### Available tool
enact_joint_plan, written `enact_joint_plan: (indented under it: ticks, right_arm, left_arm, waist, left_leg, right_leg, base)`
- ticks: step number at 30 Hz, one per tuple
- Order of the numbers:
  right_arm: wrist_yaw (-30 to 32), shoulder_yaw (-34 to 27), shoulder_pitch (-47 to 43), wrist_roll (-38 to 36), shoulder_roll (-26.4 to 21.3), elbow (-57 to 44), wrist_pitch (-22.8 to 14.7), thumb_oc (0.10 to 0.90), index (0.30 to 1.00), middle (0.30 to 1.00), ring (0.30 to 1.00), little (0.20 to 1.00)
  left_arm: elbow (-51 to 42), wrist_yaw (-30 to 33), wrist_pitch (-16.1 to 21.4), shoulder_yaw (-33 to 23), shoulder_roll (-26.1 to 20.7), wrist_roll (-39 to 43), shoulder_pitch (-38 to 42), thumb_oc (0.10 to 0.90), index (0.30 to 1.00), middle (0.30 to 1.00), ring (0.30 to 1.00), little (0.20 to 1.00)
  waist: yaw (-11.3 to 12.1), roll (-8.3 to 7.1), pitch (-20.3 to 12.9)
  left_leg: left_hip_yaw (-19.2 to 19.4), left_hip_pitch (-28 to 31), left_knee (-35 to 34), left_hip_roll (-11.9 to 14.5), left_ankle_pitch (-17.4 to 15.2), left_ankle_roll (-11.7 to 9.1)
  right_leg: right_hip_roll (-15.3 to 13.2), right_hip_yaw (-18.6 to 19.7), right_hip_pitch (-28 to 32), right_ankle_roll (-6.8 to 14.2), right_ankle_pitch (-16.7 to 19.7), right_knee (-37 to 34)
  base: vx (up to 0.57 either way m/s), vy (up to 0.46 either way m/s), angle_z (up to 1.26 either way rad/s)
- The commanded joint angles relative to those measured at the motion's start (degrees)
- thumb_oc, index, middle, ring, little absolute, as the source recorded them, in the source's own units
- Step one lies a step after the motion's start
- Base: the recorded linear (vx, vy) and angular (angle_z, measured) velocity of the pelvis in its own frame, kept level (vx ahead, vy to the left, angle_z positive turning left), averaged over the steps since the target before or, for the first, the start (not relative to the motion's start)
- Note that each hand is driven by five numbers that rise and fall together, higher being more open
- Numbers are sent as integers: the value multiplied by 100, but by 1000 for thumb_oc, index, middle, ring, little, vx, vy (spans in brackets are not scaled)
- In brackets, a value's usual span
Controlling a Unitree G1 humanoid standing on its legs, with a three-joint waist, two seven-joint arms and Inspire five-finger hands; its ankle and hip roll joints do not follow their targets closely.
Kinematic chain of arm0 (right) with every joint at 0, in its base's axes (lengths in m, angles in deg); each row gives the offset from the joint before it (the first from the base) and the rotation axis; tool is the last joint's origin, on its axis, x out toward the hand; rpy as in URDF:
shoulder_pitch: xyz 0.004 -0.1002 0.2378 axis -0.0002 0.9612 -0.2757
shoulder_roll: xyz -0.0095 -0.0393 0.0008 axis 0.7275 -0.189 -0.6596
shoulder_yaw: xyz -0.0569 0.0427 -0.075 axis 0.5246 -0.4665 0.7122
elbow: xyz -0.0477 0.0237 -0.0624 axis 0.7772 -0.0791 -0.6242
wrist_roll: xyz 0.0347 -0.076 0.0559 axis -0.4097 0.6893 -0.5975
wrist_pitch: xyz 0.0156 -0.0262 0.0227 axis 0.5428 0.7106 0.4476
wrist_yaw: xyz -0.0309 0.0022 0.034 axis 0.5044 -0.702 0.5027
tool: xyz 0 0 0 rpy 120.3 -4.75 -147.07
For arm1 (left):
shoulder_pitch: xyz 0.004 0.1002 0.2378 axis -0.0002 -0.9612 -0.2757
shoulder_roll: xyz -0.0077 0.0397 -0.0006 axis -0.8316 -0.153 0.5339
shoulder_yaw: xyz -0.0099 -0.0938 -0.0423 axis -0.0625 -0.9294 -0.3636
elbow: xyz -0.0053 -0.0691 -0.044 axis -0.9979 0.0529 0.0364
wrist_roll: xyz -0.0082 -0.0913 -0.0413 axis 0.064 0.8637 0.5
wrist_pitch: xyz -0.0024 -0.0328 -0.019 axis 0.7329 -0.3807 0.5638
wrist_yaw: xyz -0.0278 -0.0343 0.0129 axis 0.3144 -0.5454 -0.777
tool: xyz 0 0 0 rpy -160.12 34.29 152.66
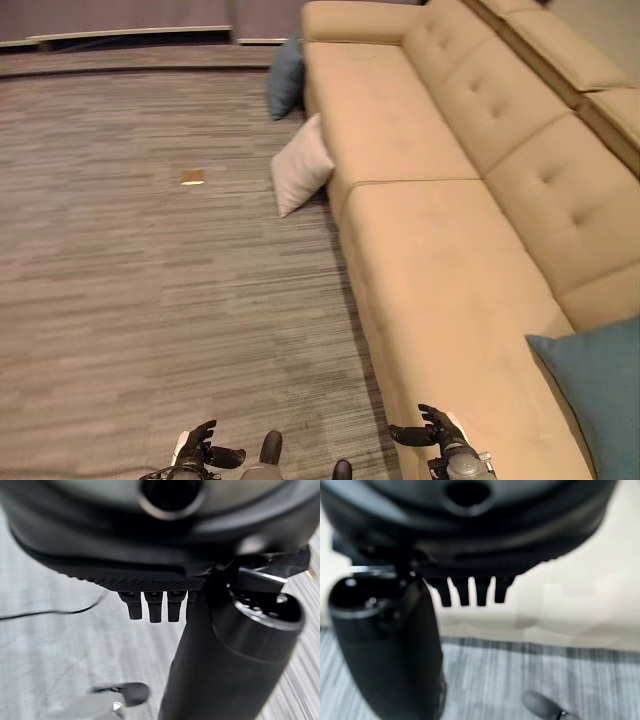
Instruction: Pick up all the scattered cushions and arrange them neatly on the sofa.
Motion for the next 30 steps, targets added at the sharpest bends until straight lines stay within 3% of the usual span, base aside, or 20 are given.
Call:
enact_joint_plan:
  ticks: [1, 4, 7, 9, 10, 11, 13, 14, 15, 16, 20, 23, 27, 28, 30]
  right_arm:
    - [202, -103, 187, -108, -223, -276, -157, 800, 900, 900, 900, 900]
    - [200, -76, 211, -69, -122, -107, -93, 800, 900, 900, 900, 900]
    - [191, -26, 212, 35, -11, 23, -64, 800, 900, 900, 900, 900]
    - [161, -41, 138, 34, 79, 92, -43, 800, 900, 900, 900, 900]
    - [153, -16, 104, 62, 89, 98, -50, 800, 900, 900, 900, 900]
    - [153, -16, 103, 62, 89, 98, -51, 800, 900, 900, 900, 900]
    - [130, 28, 35, 96, 89, 76, -22, 800, 900, 900, 900, 900]
    - [129, 27, 32, 96, 88, 76, -22, 800, 900, 900, 900, 900]
    - [129, 75, 31, 123, 71, -10, -65, 800, 900, 900, 900, 900]
    - [138, 65, 53, 117, 53, -25, -62, 800, 900, 900, 900, 900]
    - [136, 69, 95, 69, 24, -7, -44, 800, 900, 900, 900, 900]
    - [129, 9, 132, 39, -5, 34, -21, 800, 900, 900, 900, 900]
    - [119, 18, 251, 98, -11, 110, 5, 800, 900, 900, 900, 900]
    - [104, -101, 403, 49, -17, 190, 31, 800, 900, 900, 900, 900]
    - [106, -163, 460, -28, -30, 267, 28, 800, 900, 900, 900, 900]
  left_arm:
    - [160, 93, 62, -201, -83, 40, -86, 800, 900, 900, 900, 900]
    - [237, 64, 31, -255, -62, 107, -136, 800, 900, 900, 900, 900]
    - [280, 41, -19, -220, -47, 10, -190, 800, 900, 900, 900, 900]
    - [229, 33, -14, -223, -84, -10, -156, 800, 900, 900, 900, 900]
    - [178, 37, -6, -195, -107, -10, -125, 800, 900, 900, 900, 900]
    - [178, 37, -6, -195, -107, -10, -124, 800, 900, 900, 900, 900]
    - [85, 25, -26, -157, -186, -36, -42, 800, 900, 900, 900, 900]
    - [85, 25, -26, -157, -185, -36, -40, 800, 900, 900, 900, 900]
    - [-15, 50, 10, -109, -248, -67, 32, 800, 900, 900, 900, 900]
    - [-31, 66, 17, -98, -244, -49, 58, 800, 900, 900, 900, 900]
    - [-1, 49, 4, -148, -209, 109, 97, 800, 900, 900, 900, 900]
    - [76, 32, -5, -143, -169, 118, 147, 800, 900, 900, 900, 900]
    - [130, 11, -10, -78, -112, -29, 136, 800, 900, 900, 900, 900]
    - [215, 8, -42, -73, -48, -64, 71, 800, 900, 900, 900, 900]
    - [205, -13, -37, -67, 13, 5, 11, 800, 900, 900, 900, 900]
  waist:
    - [-139, -73, -190]
    - [-76, -119, -263]
    - [-69, -166, -362]
    - [-26, -172, -354]
    - [-31, -168, -332]
    - [-28, -170, -331]
    - [-61, -82, -251]
    - [-59, -75, -266]
    - [-138, 99, -188]
    - [-191, 129, -135]
    - [-338, 109, -127]
    - [-512, 41, -132]
    - [-588, 23, -152]
    - [-661, 66, -286]
    - [-697, 68, -309]
  left_leg:
    - [610, 87, 256, 72, -746, 324]
    - [987, -78, 200, 198, -647, 352]
    - [902, 82, 100, 106, -723, 432]
    - [873, 338, -73, -10, -826, 562]
    - [869, 430, -138, -77, -857, 633]
    - [872, 432, -141, -79, -856, 634]
    - [800, 611, -264, -96, -872, 718]
    - [802, 589, -263, -85, -864, 715]
    - [655, 911, -417, -83, -932, 755]
    - [556, 1071, -479, -124, -968, 758]
    - [263, 1435, -566, -230, -1208, 720]
    - [-42, 1802, -600, -373, -1441, 683]
    - [-201, 2036, -478, -434, -1689, 669]
    - [-170, 2056, -151, -355, -1717, 492]
    - [20, 1853, 613, -259, -1423, 153]
  right_leg:
    - [-87, 389, -423, 710, 19, 303]
    - [-85, 214, -255, 671, -175, 340]
    - [-140, 188, -180, 701, -291, 600]
    - [-280, 298, -313, 828, -174, 1246]
    - [-376, 348, -441, 943, 95, 1643]
    - [-378, 352, -443, 944, 93, 1647]
    - [-466, 440, -734, 996, 376, 2398]
    - [-456, 440, -750, 990, 393, 2384]
    - [-350, 586, -1183, 951, 419, 3169]
    - [-256, 636, -1339, 898, 325, 3222]
    - [42, 566, -1692, 800, 165, 2214]
    - [112, 558, -2034, 906, 525, 1240]
    - [83, 503, -1852, 864, 617, 897]
    - [160, 511, -1679, 748, 540, 942]
    - [137, 362, -1412, 661, 510, 864]
  base:
    - [179, 21, 29]
    - [248, 78, 56]
    - [311, 152, 14]
    - [327, 245, 12]
    - [164, 135, -13]
    - [156, 138, -17]
    - [129, 117, 5]
    - [288, 203, 34]
    - [328, 187, 32]
    - [429, 201, 40]
    - [318, 11, 24]
    - [402, -39, 18]
    - [287, -50, 56]
    - [431, -108, 67]
    - [339, -124, 79]
